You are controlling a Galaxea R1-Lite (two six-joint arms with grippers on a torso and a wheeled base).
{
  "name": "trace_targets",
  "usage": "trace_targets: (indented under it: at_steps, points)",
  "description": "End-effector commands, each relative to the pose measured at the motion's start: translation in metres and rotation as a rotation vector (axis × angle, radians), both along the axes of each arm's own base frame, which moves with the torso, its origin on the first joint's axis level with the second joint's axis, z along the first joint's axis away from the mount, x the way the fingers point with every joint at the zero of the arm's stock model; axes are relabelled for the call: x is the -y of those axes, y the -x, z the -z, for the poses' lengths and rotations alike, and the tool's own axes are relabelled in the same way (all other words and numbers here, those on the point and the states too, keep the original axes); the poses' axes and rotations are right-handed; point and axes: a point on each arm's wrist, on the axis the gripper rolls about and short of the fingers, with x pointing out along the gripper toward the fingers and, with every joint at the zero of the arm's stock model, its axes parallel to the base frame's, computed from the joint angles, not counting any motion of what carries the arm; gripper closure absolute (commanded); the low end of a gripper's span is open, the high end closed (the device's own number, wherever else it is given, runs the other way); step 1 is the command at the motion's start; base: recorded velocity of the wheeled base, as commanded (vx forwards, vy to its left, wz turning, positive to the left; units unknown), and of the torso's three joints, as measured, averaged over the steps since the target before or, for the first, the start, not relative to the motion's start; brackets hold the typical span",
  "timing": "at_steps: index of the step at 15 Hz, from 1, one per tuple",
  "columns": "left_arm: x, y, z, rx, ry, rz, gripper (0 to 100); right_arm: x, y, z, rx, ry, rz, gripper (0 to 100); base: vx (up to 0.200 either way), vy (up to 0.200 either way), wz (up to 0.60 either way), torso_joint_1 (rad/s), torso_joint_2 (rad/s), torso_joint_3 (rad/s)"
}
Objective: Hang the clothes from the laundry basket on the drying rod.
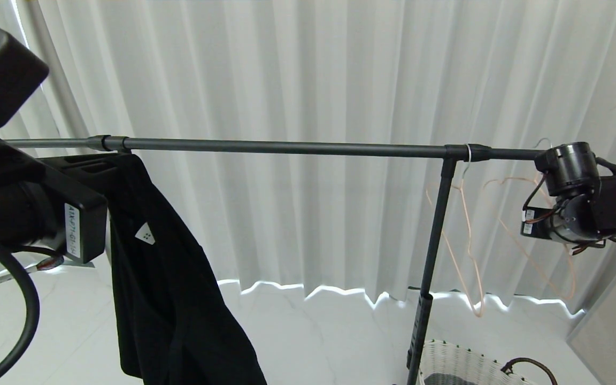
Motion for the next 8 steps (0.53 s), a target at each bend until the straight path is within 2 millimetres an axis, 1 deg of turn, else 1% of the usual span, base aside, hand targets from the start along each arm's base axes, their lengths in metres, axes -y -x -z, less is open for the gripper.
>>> trace_targets:
  at_steps: [1,3,4,5,8]
  points:
    - [0.0,0.0,0.0,0.001,0.0,0.0,100,0.001,0.009,-0.015,0.048,-0.007,0.0,100,0.0,0.0,0.0,0.0,0.0,0.0]
    - [-0.001,0.001,-0.001,0.004,0.001,0.0,100,0.001,0.017,-0.026,0.082,-0.012,-0.006,100,0.0,0.0,0.0,0.0,0.0,0.0]
    - [-0.001,0.001,-0.001,0.004,0.001,0.0,100,0.002,0.019,-0.028,0.085,-0.009,-0.008,100,0.0,0.0,0.0,0.0,0.0,0.0]
    - [-0.001,0.001,-0.001,0.004,0.001,0.0,100,0.003,0.028,-0.028,0.078,0.006,-0.019,100,0.0,0.0,0.0,0.0,0.0,0.0]
    - [-0.001,0.001,-0.001,0.004,0.001,0.0,100,0.006,0.043,-0.025,0.115,0.06,-0.064,100,0.0,0.0,0.0,0.0,0.0,0.0]
